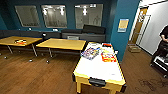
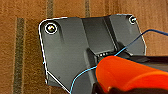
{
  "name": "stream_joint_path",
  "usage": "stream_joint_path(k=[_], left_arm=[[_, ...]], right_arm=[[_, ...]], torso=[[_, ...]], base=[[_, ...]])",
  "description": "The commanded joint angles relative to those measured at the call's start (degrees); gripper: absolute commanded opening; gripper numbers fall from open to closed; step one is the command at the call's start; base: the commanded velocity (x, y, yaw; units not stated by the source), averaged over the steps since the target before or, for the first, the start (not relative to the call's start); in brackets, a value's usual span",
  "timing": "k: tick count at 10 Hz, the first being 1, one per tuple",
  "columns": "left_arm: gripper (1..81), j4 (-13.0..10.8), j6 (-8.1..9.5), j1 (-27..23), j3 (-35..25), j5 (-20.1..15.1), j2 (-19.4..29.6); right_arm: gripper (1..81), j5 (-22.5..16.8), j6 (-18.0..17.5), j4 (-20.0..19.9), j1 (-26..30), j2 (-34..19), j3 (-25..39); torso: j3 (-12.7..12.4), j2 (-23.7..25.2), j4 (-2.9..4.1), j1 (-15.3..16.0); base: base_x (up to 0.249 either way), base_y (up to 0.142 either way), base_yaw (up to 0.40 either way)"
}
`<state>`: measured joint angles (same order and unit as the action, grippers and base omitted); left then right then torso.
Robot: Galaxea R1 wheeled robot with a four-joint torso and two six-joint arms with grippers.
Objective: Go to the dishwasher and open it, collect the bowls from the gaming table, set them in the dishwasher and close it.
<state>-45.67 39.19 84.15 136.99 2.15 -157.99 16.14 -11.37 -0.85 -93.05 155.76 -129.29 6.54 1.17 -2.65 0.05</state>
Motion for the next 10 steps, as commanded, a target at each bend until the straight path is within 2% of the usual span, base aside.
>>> stream_joint_path(k=[1, 2, 4, 5, 6, 7, 8, 10], left_arm=[[1.0, 0.14, 0.36, -2.10, 1.88, -2.06, -0.23], [1.0, 0.05, 0.36, -2.10, 2.50, -1.80, -0.66], [1.0, 0.14, 0.45, -2.10, 2.50, -1.79, -0.66], [1.0, 0.66, 0.45, -1.84, 2.58, -2.06, -1.01], [1.0, 3.78, 0.02, -1.66, 2.67, -2.92, -1.71], [1.0, 6.90, -1.40, -1.23, 3.47, -4.43, -2.42], [1.0, 11.08, -6.02, -0.70, 5.72, -4.96, -3.82], [1.0, 21.64, -15.96, 0.10, 14.76, -4.96, -8.29]], right_arm=[[1.0, -2.69, 0.21, 1.38, 1.68, -0.77, 0.72], [1.0, -2.78, 0.21, 1.38, 1.77, -0.77, 0.72], [1.0, -2.78, 0.21, 1.38, 1.85, -0.77, 0.63], [1.0, -3.04, 0.21, 1.29, 2.11, -0.60, 0.46], [1.0, -3.66, 0.12, 1.29, 2.21, -0.60, 0.46], [1.0, -3.66, 0.12, 1.20, 2.29, -0.60, 0.37], [1.0, -3.74, 0.12, 1.20, 2.55, -0.52, 0.28], [1.0, -4.45, 0.12, 1.20, 2.91, -0.42, 0.19]], torso=[[-2.40, 0.00, 0.00, 0.00], [-4.61, 0.00, 0.00, 0.00], [-7.45, 0.00, 0.00, 0.00], [-5.23, 0.00, 0.00, -0.02], [-5.86, 0.04, 0.00, -0.05], [-6.30, 0.04, 0.00, -0.05], [-6.31, 0.06, 0.00, -0.05], [-6.30, 0.06, 0.00, -0.05]], base=[[0.000, 0.000, 0.000], [0.000, 0.000, 0.000], [0.000, 0.000, 0.000], [0.000, 0.000, 0.000], [0.000, 0.000, 0.000], [0.000, 0.000, 0.000], [0.000, 0.000, 0.000], [0.000, 0.000, 0.000]])
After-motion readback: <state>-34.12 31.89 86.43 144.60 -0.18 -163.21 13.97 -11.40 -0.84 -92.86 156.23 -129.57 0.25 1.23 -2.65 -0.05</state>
